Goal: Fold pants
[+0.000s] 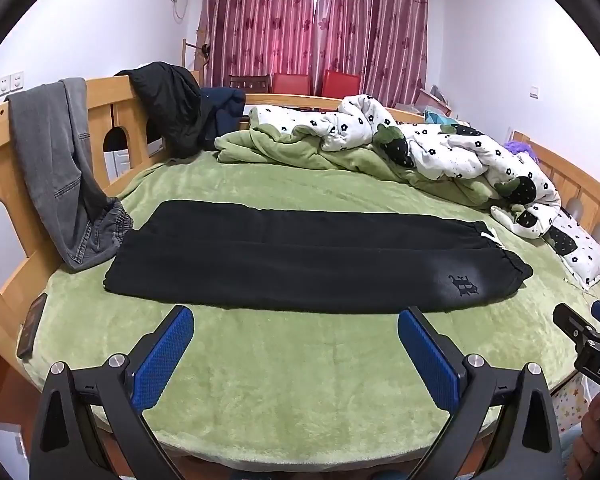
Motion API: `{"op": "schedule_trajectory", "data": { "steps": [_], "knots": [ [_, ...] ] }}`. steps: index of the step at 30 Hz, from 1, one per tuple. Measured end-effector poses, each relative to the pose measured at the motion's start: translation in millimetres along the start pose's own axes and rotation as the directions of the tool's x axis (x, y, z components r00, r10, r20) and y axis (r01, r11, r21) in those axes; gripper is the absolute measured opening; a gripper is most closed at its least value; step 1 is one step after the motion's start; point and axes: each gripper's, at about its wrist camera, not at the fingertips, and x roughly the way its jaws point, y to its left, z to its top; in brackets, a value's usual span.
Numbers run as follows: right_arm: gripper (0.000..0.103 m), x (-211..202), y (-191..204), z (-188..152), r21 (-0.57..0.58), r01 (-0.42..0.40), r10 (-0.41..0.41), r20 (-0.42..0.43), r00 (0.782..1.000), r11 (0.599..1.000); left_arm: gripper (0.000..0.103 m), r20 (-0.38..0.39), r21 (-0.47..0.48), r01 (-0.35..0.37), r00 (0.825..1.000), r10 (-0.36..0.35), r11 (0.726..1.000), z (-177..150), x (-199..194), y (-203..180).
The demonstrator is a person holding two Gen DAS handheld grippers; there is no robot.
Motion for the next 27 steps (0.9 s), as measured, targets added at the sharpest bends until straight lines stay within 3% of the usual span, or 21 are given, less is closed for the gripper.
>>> {"op": "schedule_trajectory", "data": {
  "steps": [27],
  "knots": [
    [0.103,0.5,1.4,0.4,-0.004,0.001,-0.001,0.003,1.000,1.000,0.103,-0.018,-0.002,0.000,1.000,0.000,1.000,-0.4,0.7,4.4]
  ]
}}
